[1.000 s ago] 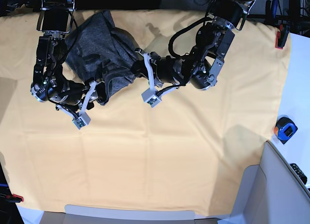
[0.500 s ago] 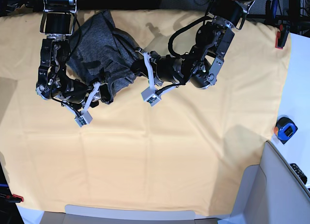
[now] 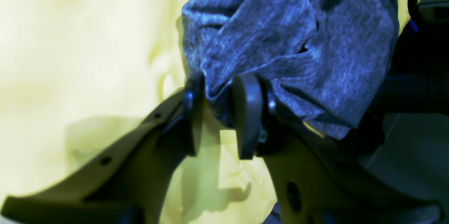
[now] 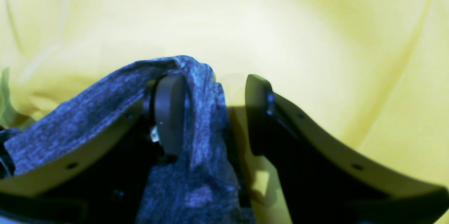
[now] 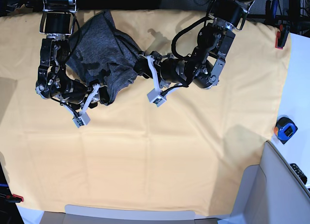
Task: Fold the T-shirt properly
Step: 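Grasp the bundle sides with both grippers and tuck them inward, then pull the bundle with both grippers to square it into a rectangle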
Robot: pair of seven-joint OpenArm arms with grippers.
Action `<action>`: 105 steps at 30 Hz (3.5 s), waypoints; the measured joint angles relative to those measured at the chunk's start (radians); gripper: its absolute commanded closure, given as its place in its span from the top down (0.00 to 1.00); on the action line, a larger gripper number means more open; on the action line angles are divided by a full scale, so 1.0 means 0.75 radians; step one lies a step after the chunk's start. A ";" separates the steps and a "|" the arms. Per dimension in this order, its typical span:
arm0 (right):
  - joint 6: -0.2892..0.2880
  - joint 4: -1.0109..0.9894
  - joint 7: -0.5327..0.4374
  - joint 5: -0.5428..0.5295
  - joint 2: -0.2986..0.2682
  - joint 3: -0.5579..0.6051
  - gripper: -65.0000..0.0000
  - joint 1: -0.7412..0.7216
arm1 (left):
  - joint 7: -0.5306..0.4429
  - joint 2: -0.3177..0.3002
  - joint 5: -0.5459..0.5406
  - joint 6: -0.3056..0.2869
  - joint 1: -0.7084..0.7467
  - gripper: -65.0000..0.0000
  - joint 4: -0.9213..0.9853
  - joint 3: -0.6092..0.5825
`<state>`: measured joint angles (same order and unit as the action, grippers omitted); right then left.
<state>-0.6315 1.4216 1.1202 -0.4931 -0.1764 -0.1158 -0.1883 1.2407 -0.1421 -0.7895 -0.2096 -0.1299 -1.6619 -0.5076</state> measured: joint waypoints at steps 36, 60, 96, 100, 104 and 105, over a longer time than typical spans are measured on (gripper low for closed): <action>-0.001 -0.070 -0.020 -0.014 0.000 0.000 0.73 -0.039 | -0.015 0.121 -0.006 -0.008 -0.032 0.34 0.215 0.070; 0.005 -0.072 -0.003 -0.004 -0.004 -0.200 0.66 -0.030 | -0.027 0.163 -0.010 -0.014 -0.056 0.00 0.317 0.068; 0.000 0.375 0.063 -0.038 -0.213 -0.416 0.66 0.558 | -0.184 0.178 -0.059 -0.034 -0.275 0.00 0.630 0.064; 0.004 0.390 0.064 -0.026 -0.185 -0.421 0.66 0.568 | -0.181 0.196 -0.045 -0.030 -0.331 0.00 0.695 0.063; 0.010 0.397 0.058 -0.008 -0.141 -0.424 0.66 0.567 | -0.191 0.219 -0.050 -0.034 -0.371 0.00 0.767 0.063; 0.010 0.400 0.051 0.000 -0.124 -0.425 0.66 0.564 | -0.192 0.220 -0.049 -0.034 -0.378 0.00 0.774 0.063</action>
<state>-0.6239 1.7214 1.1587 -0.4931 -0.2695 -0.4347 0.2348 1.0969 0.0231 -0.8265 -0.2348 -0.4137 -1.0813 -0.4606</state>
